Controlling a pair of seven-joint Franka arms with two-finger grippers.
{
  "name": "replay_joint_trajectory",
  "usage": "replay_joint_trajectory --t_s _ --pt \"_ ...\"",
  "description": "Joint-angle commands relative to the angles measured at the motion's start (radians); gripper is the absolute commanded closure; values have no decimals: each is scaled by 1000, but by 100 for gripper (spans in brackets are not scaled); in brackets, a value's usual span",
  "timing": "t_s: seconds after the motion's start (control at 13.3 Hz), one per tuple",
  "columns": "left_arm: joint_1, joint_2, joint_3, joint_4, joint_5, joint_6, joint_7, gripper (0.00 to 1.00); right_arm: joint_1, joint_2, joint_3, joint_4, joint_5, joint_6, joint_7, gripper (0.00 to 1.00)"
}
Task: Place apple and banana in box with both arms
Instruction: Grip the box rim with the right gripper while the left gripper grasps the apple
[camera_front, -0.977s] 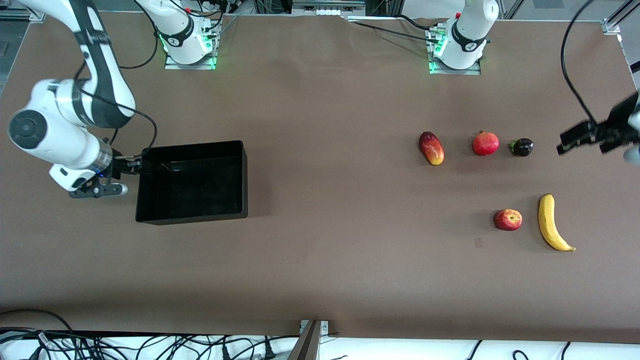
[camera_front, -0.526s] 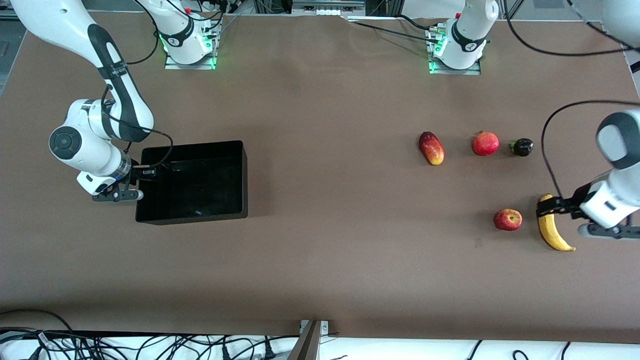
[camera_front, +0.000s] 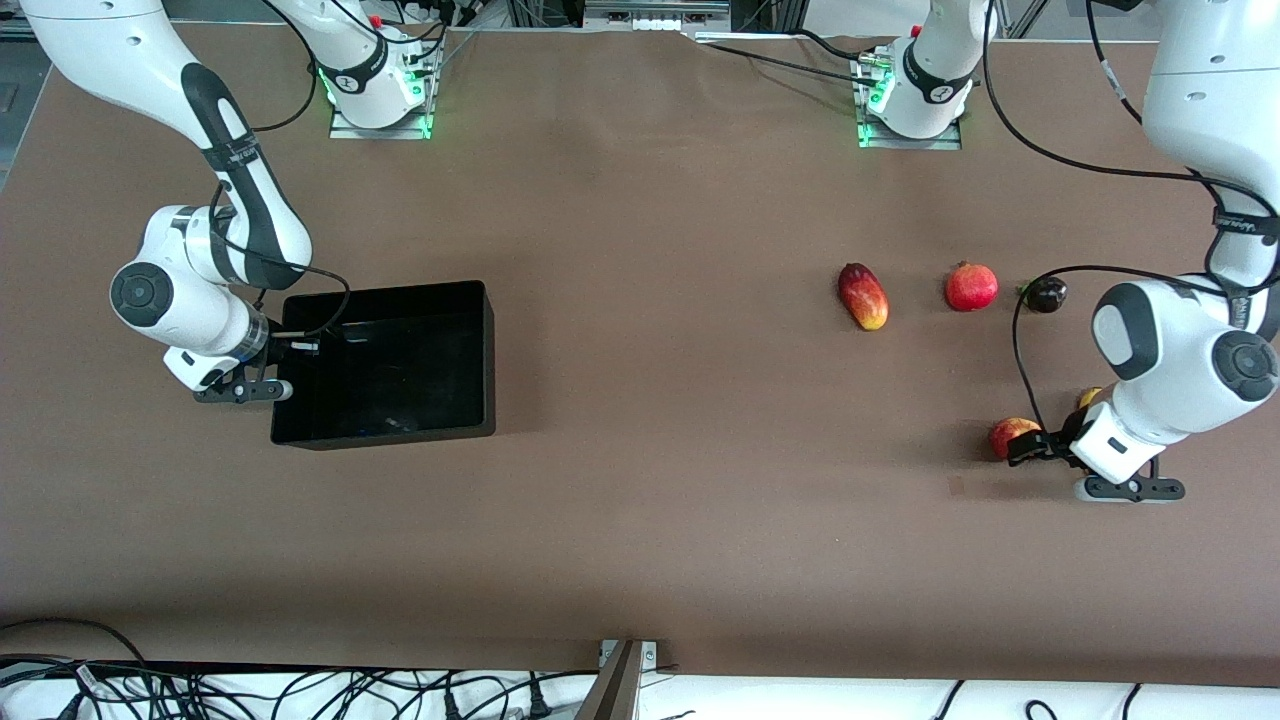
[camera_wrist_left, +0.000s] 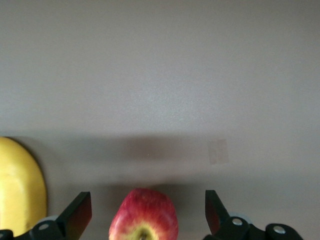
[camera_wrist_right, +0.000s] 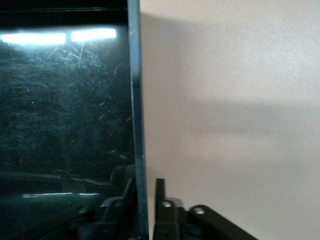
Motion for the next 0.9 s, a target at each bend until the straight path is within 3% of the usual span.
replay_joint_trajectory --t_s 0.0,0.23,0.38,0.53,0.83 --pt "-7 26 1 -27 8 73 -17 0 -12 -2 9 11 -15 7 -33 100" --pt "-6 26 3 -44 17 76 -17 0 -4 -30 42 109 -5 -137 -86 100" --pt "-3 23 3 -74 19 104 -17 0 22 -30 125 258 32 -301 -64 100" --pt "3 21 3 -102 54 134 -17 0 121 -21 130 354 67 -381 23 100" --pt "6 20 6 -151 68 214 -17 0 357 43 133 439 71 -395 316 100"
